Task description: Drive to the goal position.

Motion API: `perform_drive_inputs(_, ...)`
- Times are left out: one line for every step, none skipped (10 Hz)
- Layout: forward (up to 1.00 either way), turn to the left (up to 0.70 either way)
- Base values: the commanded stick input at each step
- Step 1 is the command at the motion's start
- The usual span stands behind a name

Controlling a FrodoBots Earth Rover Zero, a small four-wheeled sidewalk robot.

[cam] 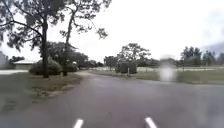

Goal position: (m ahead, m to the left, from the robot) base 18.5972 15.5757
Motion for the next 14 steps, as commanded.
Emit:
perform_drive_inputs(0.85,0.0)
perform_drive_inputs(0.85,0.0)
perform_drive_inputs(0.85,0.0)
perform_drive_inputs(0.85,0.02)
perform_drive_inputs(0.85,0.12)
perform_drive_inputs(0.85,0.23)
perform_drive_inputs(0.85,0.3)
perform_drive_inputs(0.85,0.33)
perform_drive_inputs(0.85,0.34)
perform_drive_inputs(0.85,0.34)
perform_drive_inputs(0.85,0.27)
perform_drive_inputs(0.85,0.19)
perform_drive_inputs(0.85,0.03)
perform_drive_inputs(0.85,0.0)
